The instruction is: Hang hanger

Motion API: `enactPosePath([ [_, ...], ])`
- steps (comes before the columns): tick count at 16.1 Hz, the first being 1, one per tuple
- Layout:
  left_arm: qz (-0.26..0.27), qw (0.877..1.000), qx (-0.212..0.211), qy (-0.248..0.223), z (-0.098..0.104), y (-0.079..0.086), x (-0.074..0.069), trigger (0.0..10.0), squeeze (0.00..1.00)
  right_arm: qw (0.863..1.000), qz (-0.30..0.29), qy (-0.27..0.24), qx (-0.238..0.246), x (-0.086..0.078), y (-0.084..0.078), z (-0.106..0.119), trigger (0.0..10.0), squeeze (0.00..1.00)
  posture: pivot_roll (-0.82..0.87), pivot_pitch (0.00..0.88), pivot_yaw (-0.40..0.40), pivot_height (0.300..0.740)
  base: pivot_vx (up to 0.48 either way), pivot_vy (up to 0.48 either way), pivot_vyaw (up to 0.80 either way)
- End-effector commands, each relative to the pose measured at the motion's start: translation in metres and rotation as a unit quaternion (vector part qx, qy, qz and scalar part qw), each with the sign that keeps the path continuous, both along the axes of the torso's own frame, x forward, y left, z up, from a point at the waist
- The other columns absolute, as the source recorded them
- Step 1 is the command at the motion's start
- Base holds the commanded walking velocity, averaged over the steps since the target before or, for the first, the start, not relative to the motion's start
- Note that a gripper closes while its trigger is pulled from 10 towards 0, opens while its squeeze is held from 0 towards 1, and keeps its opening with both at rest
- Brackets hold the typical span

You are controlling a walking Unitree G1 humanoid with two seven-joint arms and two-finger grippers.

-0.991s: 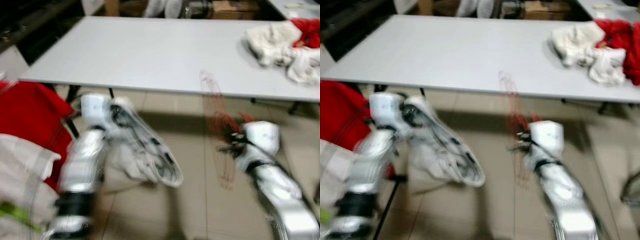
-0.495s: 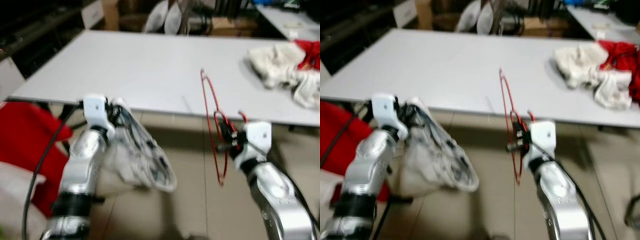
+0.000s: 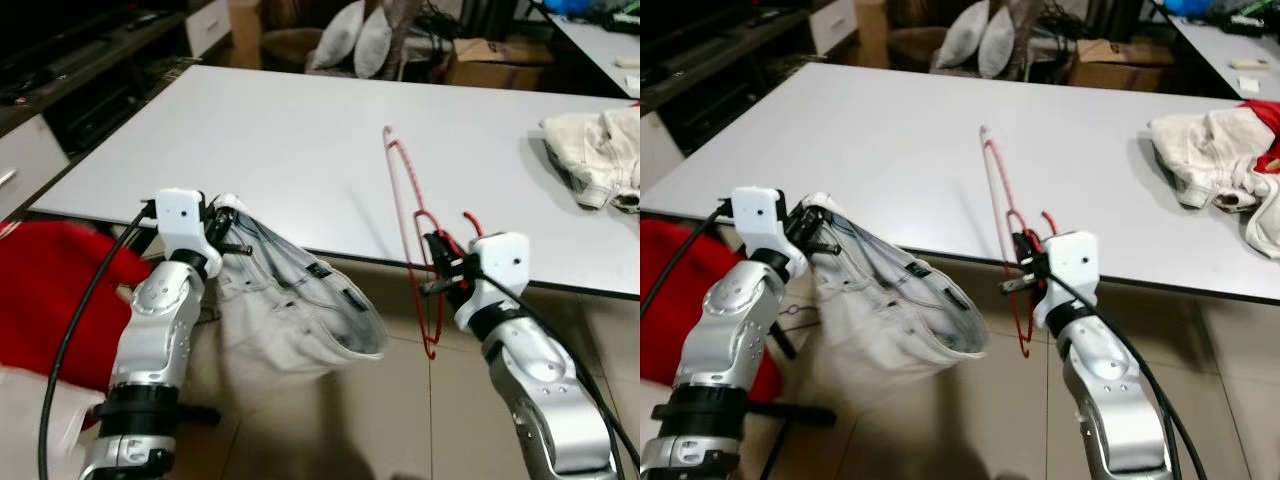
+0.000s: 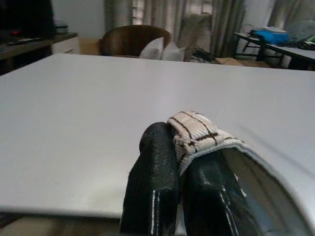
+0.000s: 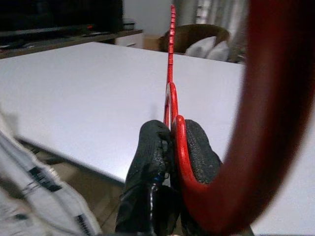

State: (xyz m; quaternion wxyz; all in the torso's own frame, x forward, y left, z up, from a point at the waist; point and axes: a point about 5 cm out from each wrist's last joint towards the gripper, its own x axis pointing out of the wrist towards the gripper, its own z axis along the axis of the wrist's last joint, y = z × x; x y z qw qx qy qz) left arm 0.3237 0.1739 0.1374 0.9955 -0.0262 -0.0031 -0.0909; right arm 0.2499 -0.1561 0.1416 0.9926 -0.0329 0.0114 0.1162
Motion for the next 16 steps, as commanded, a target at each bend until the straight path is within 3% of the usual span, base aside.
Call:
enactPosePath([
  [1, -0.015, 0.999, -0.002, -0.042, 0.020, -0.011, 0.008, 10.0, 0.00, 1.000, -0.018, -0.001, 0.000, 0.001, -0.007, 0.002, 10.0, 0.00, -0.04, 0.000, 0.058, 0.740, 0.442, 0.000, -0.48],
  [4, -0.045, 0.997, 0.002, -0.056, 0.032, -0.024, 0.021, 10.0, 0.00, 1.000, -0.023, 0.000, -0.001, 0.004, -0.008, 0.000, 10.0, 0.00, -0.04, 0.000, 0.075, 0.740, 0.436, 0.000, -0.79],
  [8, -0.064, 0.996, -0.007, -0.063, 0.037, -0.033, 0.025, 10.0, 0.00, 0.999, -0.036, -0.005, -0.005, 0.002, -0.011, -0.001, 10.0, 0.00, -0.04, 0.000, 0.075, 0.740, 0.428, 0.000, 0.00],
  [11, -0.098, 0.990, -0.020, -0.098, 0.066, -0.049, 0.042, 10.0, 0.00, 0.999, -0.031, -0.008, -0.007, 0.006, -0.008, 0.000, 10.0, 0.00, -0.03, 0.000, 0.062, 0.740, 0.430, 0.000, 0.00],
  [13, -0.130, 0.971, -0.056, -0.194, 0.157, -0.066, 0.072, 10.0, 0.00, 0.999, -0.029, -0.013, -0.008, 0.011, -0.007, 0.002, 10.0, 0.00, -0.02, 0.000, 0.047, 0.740, 0.403, 0.000, 0.00],
  [14, -0.140, 0.954, -0.078, -0.252, 0.211, -0.070, 0.075, 10.0, 0.00, 0.999, -0.029, -0.014, -0.007, 0.012, -0.008, 0.002, 10.0, 0.00, -0.01, 0.000, 0.046, 0.740, 0.398, 0.000, 0.00],
  [15, -0.147, 0.942, -0.091, -0.287, 0.245, -0.071, 0.074, 10.0, 0.00, 0.999, -0.028, -0.015, -0.007, 0.013, -0.007, 0.002, 10.0, 0.00, -0.02, 0.000, 0.050, 0.740, 0.394, 0.000, 0.00],
  [16, -0.151, 0.935, -0.096, -0.307, 0.261, -0.072, 0.071, 10.0, 0.00, 0.999, -0.028, -0.016, -0.008, 0.013, -0.007, 0.002, 10.0, 0.00, -0.02, 0.000, 0.053, 0.740, 0.379, 0.000, 0.00],
])
